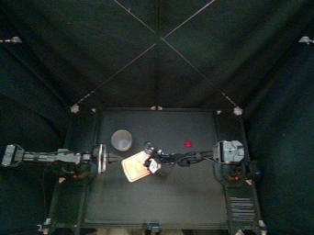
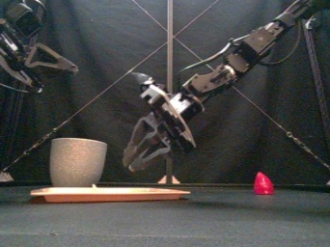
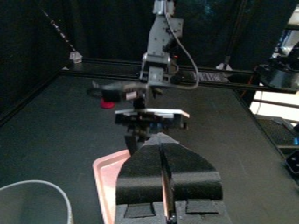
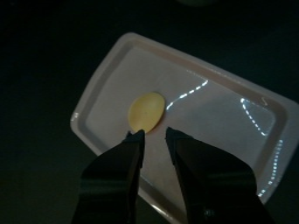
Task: Pick the chip then place it on the pink plate
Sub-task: Drop chip on the pink plate and return to neutral
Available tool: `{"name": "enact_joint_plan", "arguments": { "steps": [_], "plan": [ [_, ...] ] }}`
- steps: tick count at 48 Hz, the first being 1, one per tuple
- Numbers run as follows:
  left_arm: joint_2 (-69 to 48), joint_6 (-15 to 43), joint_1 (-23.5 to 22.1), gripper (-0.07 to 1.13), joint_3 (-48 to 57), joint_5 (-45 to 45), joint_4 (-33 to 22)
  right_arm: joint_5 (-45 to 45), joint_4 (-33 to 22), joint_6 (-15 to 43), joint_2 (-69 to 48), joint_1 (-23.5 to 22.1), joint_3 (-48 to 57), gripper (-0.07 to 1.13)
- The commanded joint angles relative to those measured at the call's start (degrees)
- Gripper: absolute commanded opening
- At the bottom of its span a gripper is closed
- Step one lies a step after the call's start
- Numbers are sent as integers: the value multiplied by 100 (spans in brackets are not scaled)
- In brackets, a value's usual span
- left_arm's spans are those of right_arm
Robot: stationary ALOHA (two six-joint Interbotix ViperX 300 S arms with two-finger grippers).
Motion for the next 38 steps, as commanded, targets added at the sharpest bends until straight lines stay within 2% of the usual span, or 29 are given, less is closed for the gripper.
{"name": "enact_joint_plan", "arguments": {
  "steps": [1, 14, 26, 34, 38],
  "plan": [
    [9, -9, 0, -1, -62, -26, -18, -404, -18, -18, -800, -35, 404, 69],
    [9, -9, 9, -1, 18, -26, -114, -1837, -97, -26, -2294, -9, 2074, 69],
    [18, 26, 62, -1, 62, -53, -149, -3410, -545, -53, -3560, -35, 3261, 69],
    [18, 35, 132, -1, 62, -62, -149, -3691, -932, -62, -4509, -220, 3788, 69],
    [9, 35, 149, -1, 53, -70, -132, -3683, -1336, -53, -5036, -264, 3973, 69]
  ]
}}
